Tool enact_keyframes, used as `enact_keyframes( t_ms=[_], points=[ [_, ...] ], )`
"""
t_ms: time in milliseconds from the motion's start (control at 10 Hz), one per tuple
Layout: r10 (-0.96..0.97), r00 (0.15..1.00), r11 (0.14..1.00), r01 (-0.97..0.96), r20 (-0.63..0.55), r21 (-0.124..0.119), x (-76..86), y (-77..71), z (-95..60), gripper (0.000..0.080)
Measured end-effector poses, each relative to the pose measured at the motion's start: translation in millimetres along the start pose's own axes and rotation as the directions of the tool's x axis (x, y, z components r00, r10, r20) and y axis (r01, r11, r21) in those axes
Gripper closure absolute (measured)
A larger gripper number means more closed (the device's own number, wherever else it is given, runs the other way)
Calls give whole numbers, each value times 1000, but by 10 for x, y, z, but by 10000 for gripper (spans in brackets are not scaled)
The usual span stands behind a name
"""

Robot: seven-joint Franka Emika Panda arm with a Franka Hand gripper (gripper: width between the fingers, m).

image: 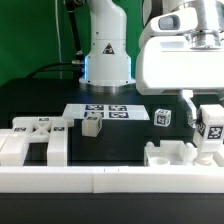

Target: Assemble chair

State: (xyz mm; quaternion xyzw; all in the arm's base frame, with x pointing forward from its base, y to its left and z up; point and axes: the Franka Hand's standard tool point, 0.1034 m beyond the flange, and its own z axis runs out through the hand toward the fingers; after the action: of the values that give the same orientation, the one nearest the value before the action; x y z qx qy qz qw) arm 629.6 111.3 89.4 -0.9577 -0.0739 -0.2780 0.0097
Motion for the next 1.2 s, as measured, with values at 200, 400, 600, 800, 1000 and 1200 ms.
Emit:
enact_keyframes(
  t_ms=[200,400,600,800,1000,1200],
  points=[
    [-4,1000,1000,4,6,2,-27,-27,69,509],
    [-6,1000,1000,6,9,2,-50,-28,102,509],
    [-7,1000,1000,7,-17,0,-41,-30,110,509],
    [-12,995,1000,11,-96,-7,-79,-34,109,509],
    [-12,996,1000,11,-92,-6,-81,-39,110,509],
    [-13,999,1000,13,-52,-3,-109,-40,130,433]
  ],
)
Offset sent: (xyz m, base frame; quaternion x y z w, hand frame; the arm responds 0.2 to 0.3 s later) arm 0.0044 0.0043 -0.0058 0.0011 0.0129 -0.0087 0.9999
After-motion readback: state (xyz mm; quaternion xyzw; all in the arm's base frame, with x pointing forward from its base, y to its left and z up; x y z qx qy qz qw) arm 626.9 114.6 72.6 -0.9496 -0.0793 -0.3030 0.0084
